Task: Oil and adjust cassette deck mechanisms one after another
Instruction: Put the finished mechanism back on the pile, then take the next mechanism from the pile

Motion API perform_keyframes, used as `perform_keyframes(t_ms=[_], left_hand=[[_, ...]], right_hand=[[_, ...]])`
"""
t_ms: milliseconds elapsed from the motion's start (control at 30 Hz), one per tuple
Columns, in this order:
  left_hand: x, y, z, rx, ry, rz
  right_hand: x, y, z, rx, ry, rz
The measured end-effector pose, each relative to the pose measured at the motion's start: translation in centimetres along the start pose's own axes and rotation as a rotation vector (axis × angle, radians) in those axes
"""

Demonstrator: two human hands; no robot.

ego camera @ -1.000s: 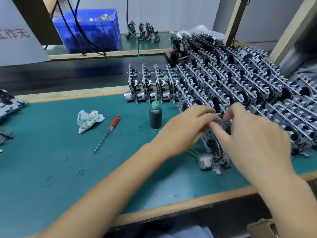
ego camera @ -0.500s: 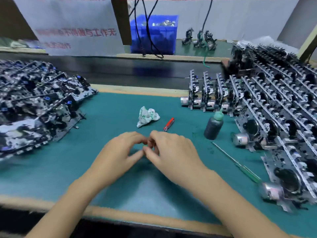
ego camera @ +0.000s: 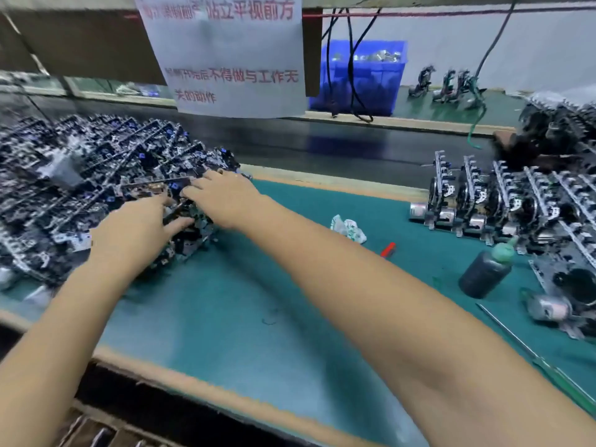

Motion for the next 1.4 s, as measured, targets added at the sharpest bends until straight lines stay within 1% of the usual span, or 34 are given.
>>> perform_keyframes(t_ms=[33, 67, 167, 267, 333, 400, 467, 500, 567, 633, 667, 733, 833, 867, 967, 1033, 1067, 1100, 1200, 1233, 1267, 1333, 1400], left_hand=[[0.1, -0.1, 0.3, -0.009, 0.025, 0.025], [0.4, -0.1, 0.4, -0.013, 0.059, 0.059], [1.0, 0.0, 0.4, 0.014, 0.11, 0.174], [2.1, 0.8, 0.0, 0.1, 0.098, 0.295], [3.4, 1.5, -0.3, 0.131, 0.085, 0.372], [5.2, 2.6, -0.6, 0.159, 0.149, 0.464], [7.2, 4.4, -1.2, 0.208, 0.245, 0.585], [8.5, 5.4, -1.6, 0.227, 0.289, 0.667], [11.3, 7.8, -1.7, 0.216, 0.37, 0.82], [14.3, 10.0, -1.2, 0.228, 0.383, 0.935], [15.7, 11.1, -0.9, 0.263, 0.354, 0.989], [18.4, 13.1, 0.0, 0.369, 0.288, 1.095], [20.6, 15.4, 1.6, 0.512, 0.261, 1.227], [20.9, 16.0, 2.2, 0.528, 0.271, 1.263], [20.8, 17.1, 4.2, 0.511, 0.312, 1.349], [20.5, 17.0, 5.3, 0.432, 0.332, 1.33], [20.3, 16.6, 5.8, 0.338, 0.351, 1.287], [20.2, 16.1, 6.1, 0.208, 0.4, 1.238], [19.9, 15.3, 6.9, -0.272, 0.659, 1.056], [19.9, 15.2, 7.2, -0.37, 0.719, 1.009], [19.9, 15.2, 7.5, -0.411, 0.748, 0.977], [20.1, 15.2, 7.6, -0.432, 0.768, 0.943], [20.1, 15.3, 7.5, -0.444, 0.78, 0.928]], right_hand=[[0.3, -0.4, 0.0, -0.031, 0.014, -0.029], [0.5, -0.5, -0.4, -0.026, 0.04, -0.043], [1.1, 0.0, -1.4, 0.033, 0.078, -0.063], [1.9, 2.5, -1.6, 0.029, -0.002, -0.032], [2.7, 5.1, -2.0, 0.037, -0.026, 0.001], [3.7, 8.2, -2.7, 0.061, -0.129, 0.063], [4.7, 12.2, -3.3, 0.057, -0.247, 0.171], [5.1, 14.6, -3.7, 0.044, -0.275, 0.231], [5.8, 19.7, -4.0, 0.039, -0.303, 0.321], [5.9, 25.0, -4.8, 0.108, -0.334, 0.396], [5.8, 27.4, -5.0, 0.161, -0.314, 0.429], [5.0, 31.4, -5.1, 0.244, -0.196, 0.487], [3.0, 35.5, -4.1, 0.302, -0.066, 0.537], [2.3, 36.5, -3.5, 0.309, -0.047, 0.54], [0.8, 38.5, -1.4, 0.32, -0.003, 0.506], [0.4, 38.9, -0.5, 0.311, -0.019, 0.458], [0.2, 39.0, -0.3, 0.31, -0.044, 0.434], [0.2, 39.1, -0.1, 0.311, -0.078, 0.416], [0.1, 39.4, 0.1, 0.34, -0.225, 0.437], [0.2, 39.6, 0.1, 0.372, -0.271, 0.465], [0.3, 39.7, 0.1, 0.404, -0.31, 0.5], [0.6, 39.8, 0.1, 0.456, -0.371, 0.569], [0.7, 39.9, 0.1, 0.503, -0.407, 0.598]])
Point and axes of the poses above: each hand's wrist, its own y-axis away from the middle knuckle, its own z-axis out of the palm, x = y × z, the point moved 3 cm from there along -y, towards the middle knuckle, and after that the axes turned 3 degrees about -x, right-handed, at the moved point
